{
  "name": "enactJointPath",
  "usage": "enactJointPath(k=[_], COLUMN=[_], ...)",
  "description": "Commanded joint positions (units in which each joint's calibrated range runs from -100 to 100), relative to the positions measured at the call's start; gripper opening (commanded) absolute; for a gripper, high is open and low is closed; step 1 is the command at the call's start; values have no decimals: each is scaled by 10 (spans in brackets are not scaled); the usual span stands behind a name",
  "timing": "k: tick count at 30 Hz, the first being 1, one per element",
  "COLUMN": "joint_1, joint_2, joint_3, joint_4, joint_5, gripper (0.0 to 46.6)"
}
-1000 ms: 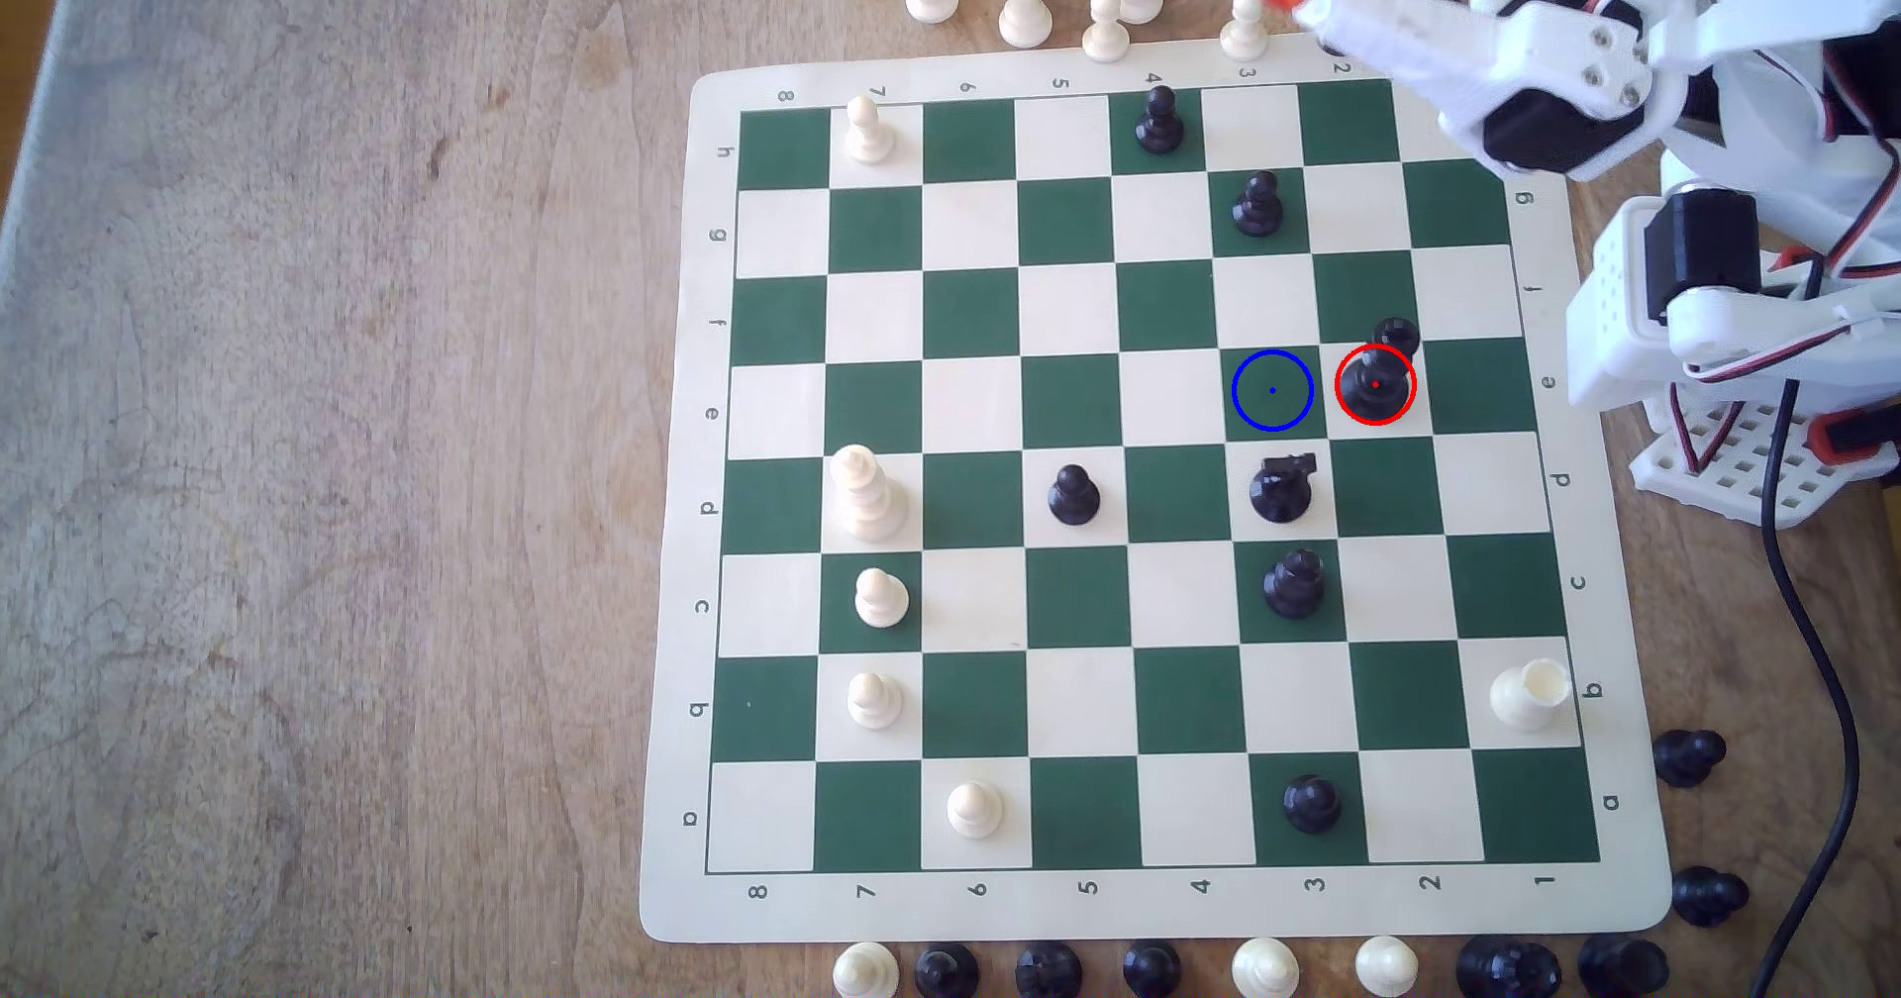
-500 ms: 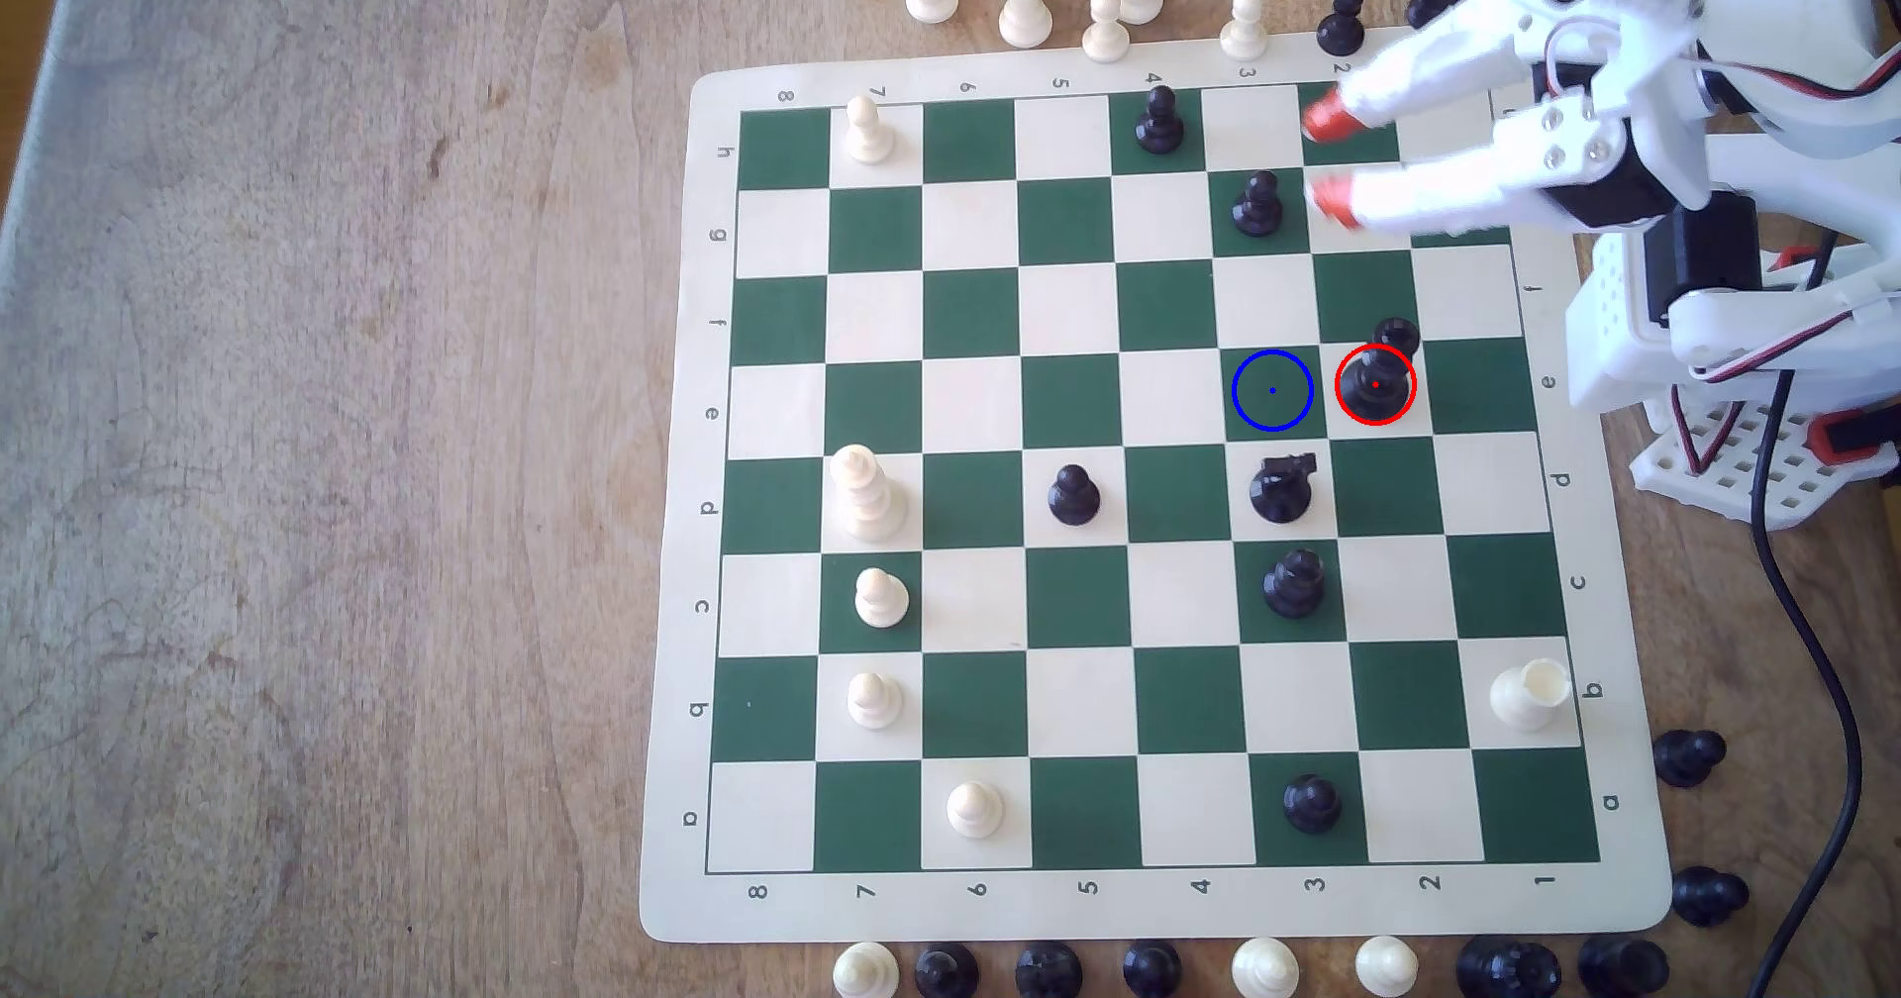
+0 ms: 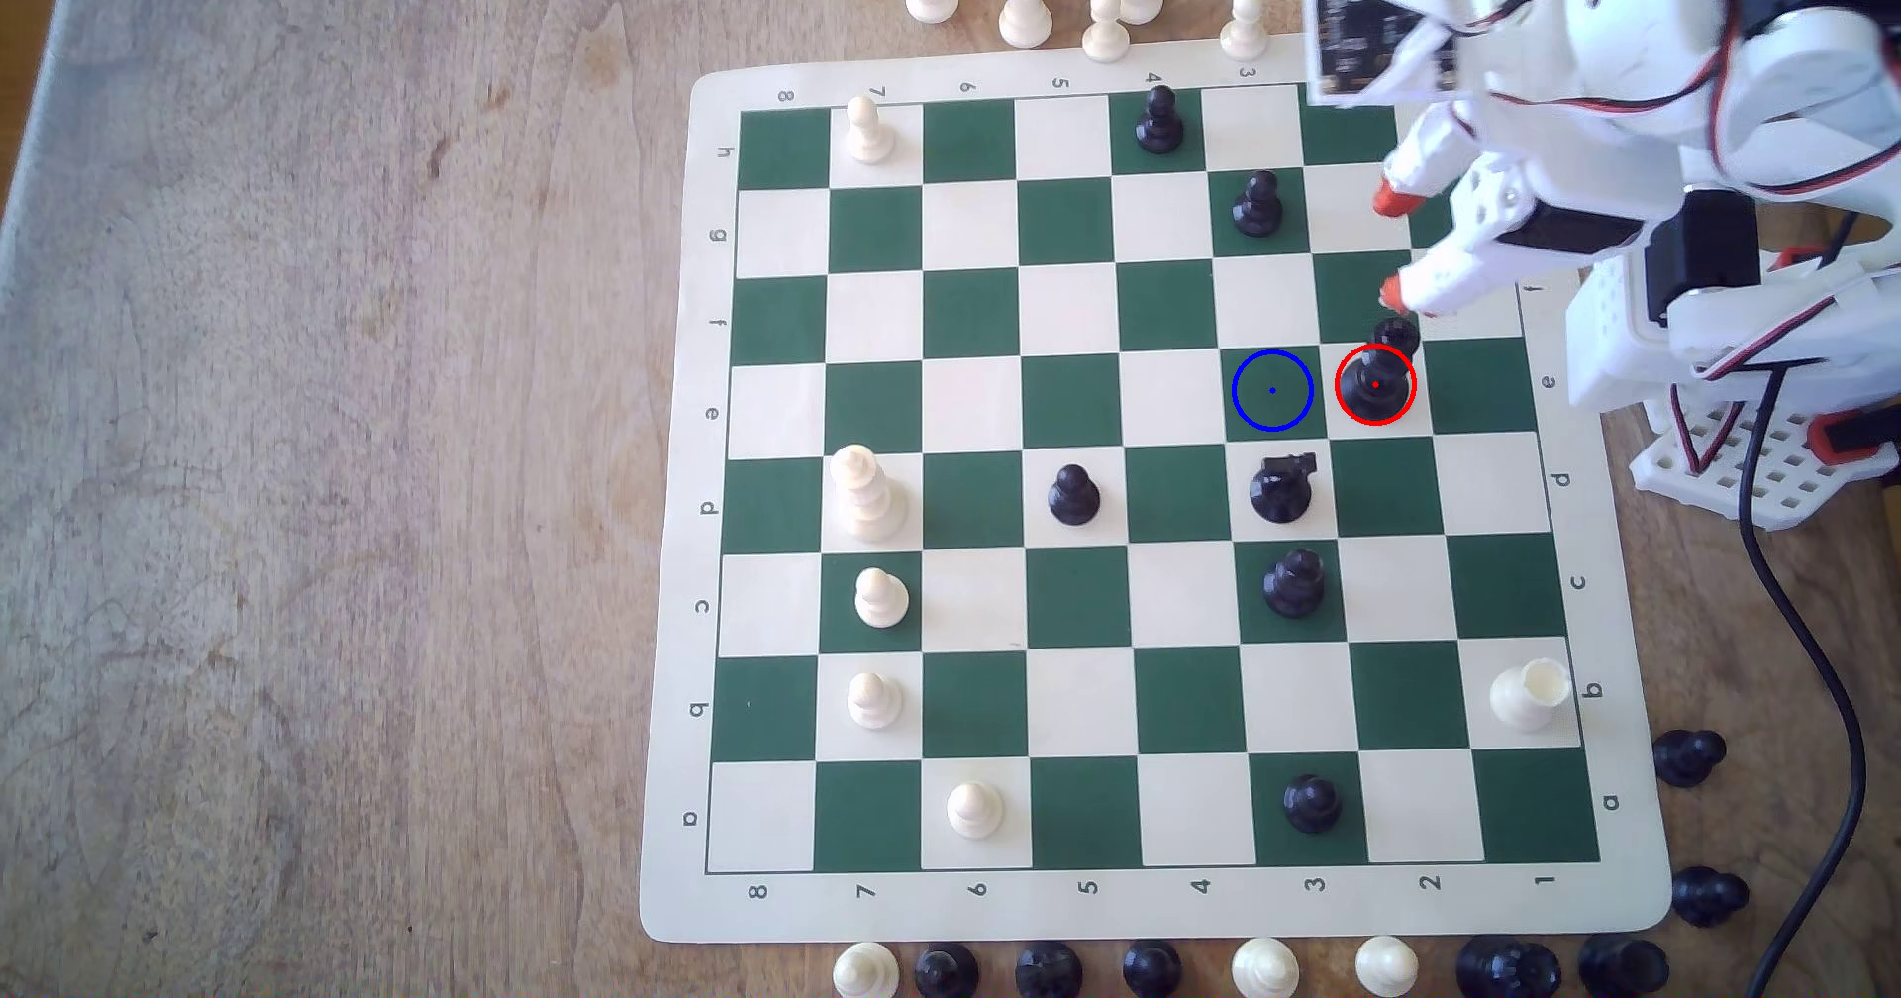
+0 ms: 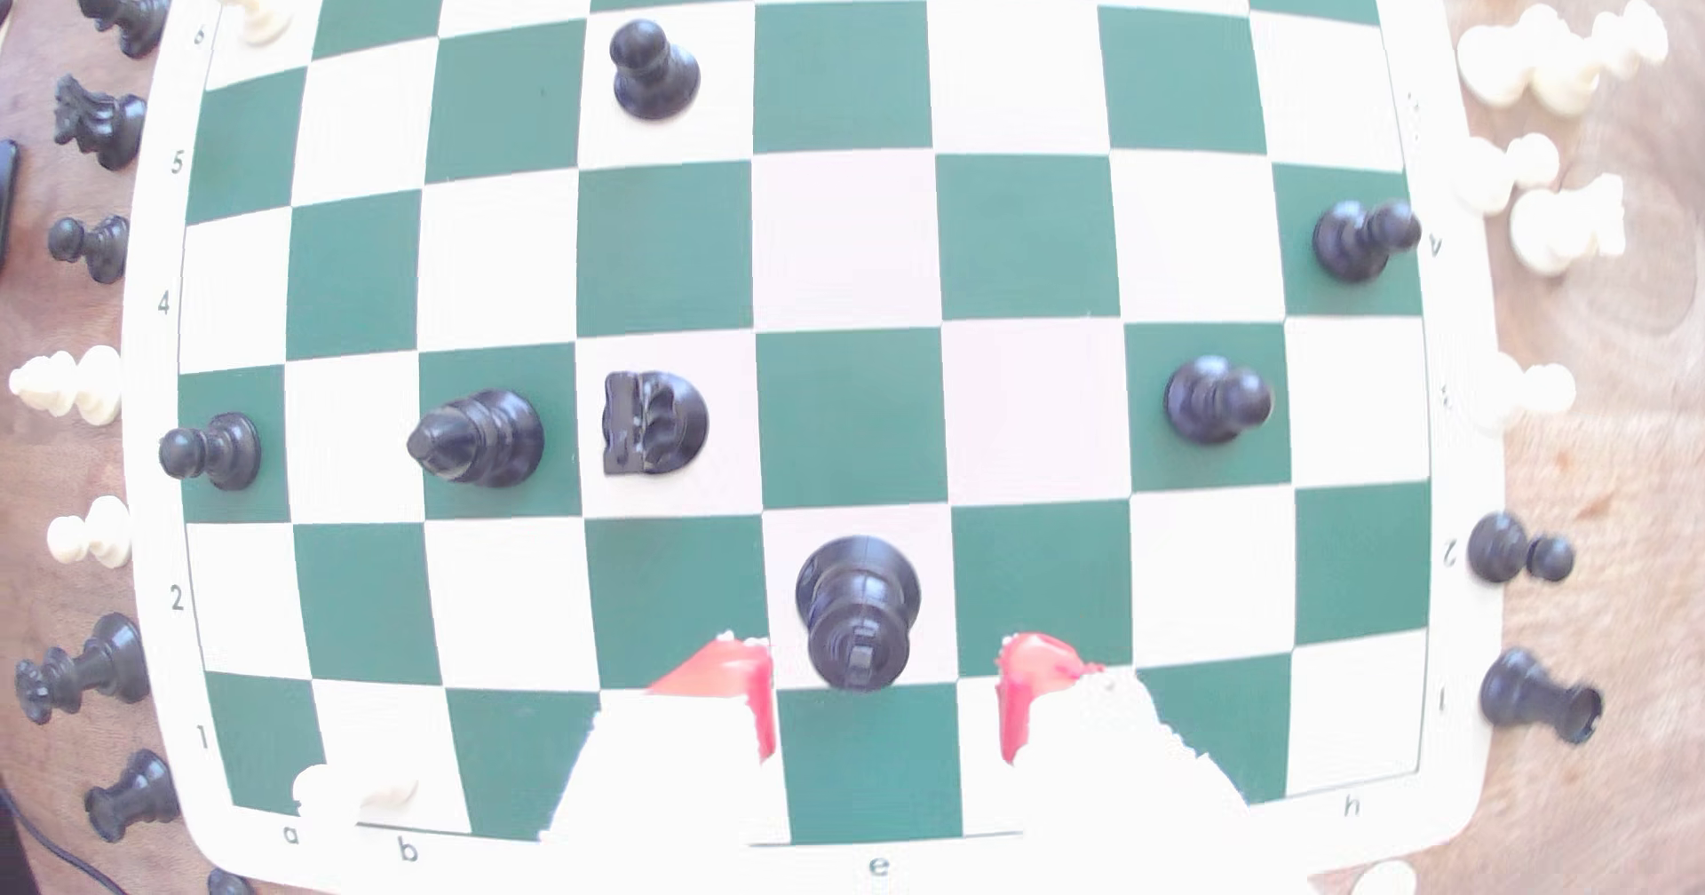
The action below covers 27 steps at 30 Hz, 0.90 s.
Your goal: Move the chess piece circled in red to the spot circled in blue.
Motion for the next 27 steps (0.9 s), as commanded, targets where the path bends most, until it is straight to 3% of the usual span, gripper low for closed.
enactJointPath(k=[1, 3, 8, 14, 27], joint_1=[-2, -7, -19, 15, 10], joint_2=[56, 68, 94, 106, 88], joint_3=[-72, -77, -73, -39, 91], joint_4=[11, 12, 17, 9, -50], joint_5=[-61, -83, -109, -104, -105], gripper=[130, 121, 129, 149, 148])
